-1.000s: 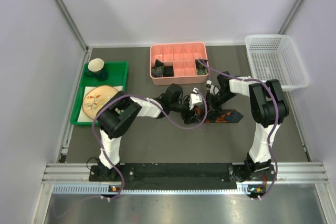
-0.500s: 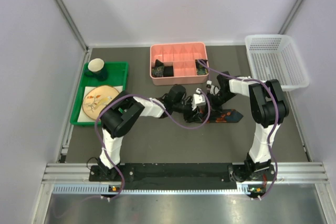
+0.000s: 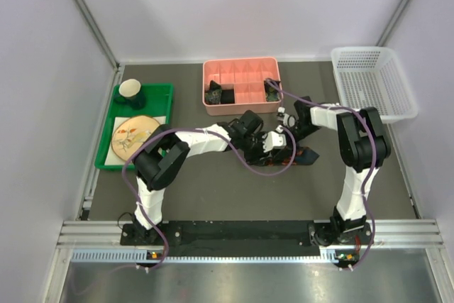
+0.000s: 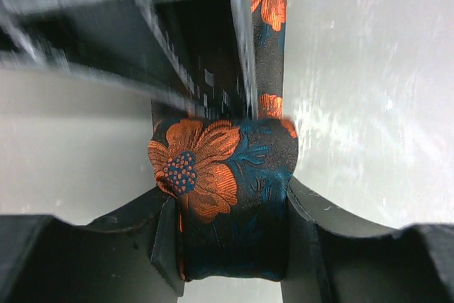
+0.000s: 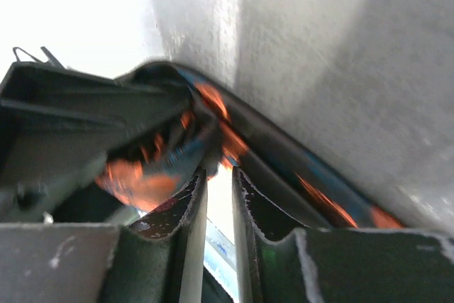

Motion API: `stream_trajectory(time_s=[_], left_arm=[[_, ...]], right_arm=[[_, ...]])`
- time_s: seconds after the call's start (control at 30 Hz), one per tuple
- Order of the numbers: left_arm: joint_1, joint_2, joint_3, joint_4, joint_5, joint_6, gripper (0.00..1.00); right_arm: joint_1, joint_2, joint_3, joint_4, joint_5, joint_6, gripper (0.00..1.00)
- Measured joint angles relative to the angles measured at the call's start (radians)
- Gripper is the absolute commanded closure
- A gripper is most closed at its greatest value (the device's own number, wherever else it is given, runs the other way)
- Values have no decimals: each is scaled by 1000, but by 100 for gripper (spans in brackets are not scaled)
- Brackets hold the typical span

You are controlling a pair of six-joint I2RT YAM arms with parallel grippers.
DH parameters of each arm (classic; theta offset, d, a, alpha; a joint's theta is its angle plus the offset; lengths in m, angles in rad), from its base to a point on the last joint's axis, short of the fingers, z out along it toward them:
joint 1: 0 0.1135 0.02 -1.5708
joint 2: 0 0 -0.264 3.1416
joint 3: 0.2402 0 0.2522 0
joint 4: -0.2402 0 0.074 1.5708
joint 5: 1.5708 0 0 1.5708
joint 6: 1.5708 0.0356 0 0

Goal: Roll the ties
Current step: Roll the tie at the center of the board.

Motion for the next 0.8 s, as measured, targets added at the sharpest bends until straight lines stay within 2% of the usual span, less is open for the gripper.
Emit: stream_trajectory(time_s=[0.13, 0.3, 0.33, 0.37, 0.43, 0.63, 0.8], left_arm=[[0, 5, 44, -111, -32, 33, 91], [0, 9, 70, -181, -54, 64, 91], [0, 9, 71, -187, -55, 71, 90], [0, 9, 72, -189, -56, 76, 90], [0, 9, 72, -190, -56, 81, 89], [0, 16, 81, -198, -52, 83, 87], [0, 23, 89, -205, -45, 81, 87]], right_arm=[[-37, 0, 2, -29, -26, -39, 76], [-66, -3, 9, -52, -59, -67, 65], [-66, -6, 8, -52, -67, -66, 61], [-66, -8, 8, -48, -84, -62, 52], [-66, -10, 8, -34, -109, -45, 44], [-45, -13, 1, 49, -163, 21, 44], [0, -15, -18, 122, -171, 83, 49]])
